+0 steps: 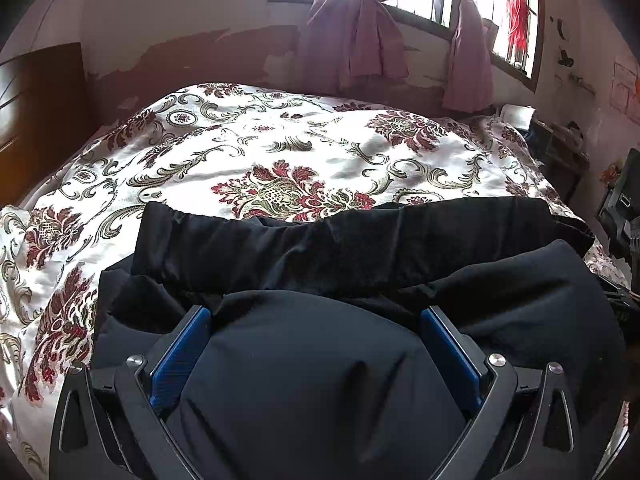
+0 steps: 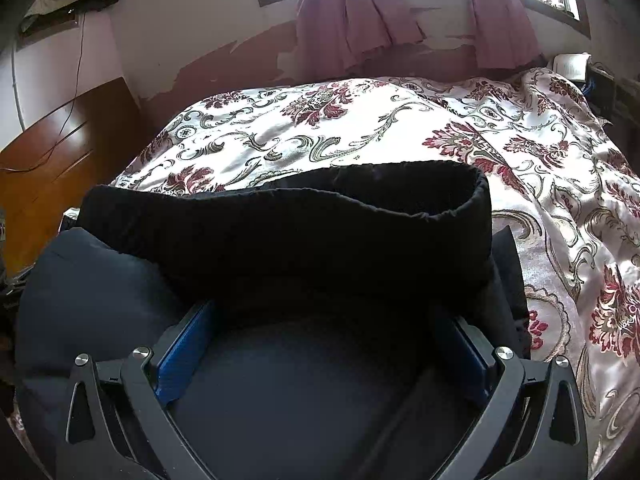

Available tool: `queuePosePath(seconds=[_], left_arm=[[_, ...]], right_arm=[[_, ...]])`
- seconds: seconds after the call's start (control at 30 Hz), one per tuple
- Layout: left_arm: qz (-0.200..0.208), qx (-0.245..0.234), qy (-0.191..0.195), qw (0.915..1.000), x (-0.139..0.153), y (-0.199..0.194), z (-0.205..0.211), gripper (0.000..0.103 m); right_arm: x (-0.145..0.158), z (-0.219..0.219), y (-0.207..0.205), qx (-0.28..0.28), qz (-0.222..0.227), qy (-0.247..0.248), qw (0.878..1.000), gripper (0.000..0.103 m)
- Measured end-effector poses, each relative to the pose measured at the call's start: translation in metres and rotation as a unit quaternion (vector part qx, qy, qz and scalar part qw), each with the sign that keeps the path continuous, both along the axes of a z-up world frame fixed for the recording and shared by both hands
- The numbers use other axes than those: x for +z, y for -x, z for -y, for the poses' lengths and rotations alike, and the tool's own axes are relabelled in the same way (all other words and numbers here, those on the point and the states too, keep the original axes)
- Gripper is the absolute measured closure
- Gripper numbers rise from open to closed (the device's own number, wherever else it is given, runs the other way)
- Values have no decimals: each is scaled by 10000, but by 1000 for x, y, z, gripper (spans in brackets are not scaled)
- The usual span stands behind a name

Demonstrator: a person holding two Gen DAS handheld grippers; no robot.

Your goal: Fold large clothes

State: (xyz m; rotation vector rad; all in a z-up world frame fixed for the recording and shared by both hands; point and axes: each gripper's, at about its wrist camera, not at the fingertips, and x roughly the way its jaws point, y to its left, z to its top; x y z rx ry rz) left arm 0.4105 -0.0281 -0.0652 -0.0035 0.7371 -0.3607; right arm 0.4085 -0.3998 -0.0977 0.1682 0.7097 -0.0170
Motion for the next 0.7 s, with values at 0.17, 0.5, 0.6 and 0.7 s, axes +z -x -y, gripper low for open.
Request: queuePosePath(seconds=[0.17, 0.5, 0.6, 0.7], left_arm=[[10, 6, -22, 10000, -3, -2, 0, 0], [90, 64, -66, 9999, -5, 0, -2, 0], [60, 70, -111, 9999, -4, 0, -3, 0], [42, 97, -122, 9999, 1, 2, -5, 0]], right_arm=[[0, 0, 0, -16, 26, 6, 10000, 1], [-2, -1, 0, -14, 54, 13, 10000, 1], [0, -3, -1, 11, -3, 73, 10000, 1], [2, -4, -1, -1, -26, 110, 9999, 1]])
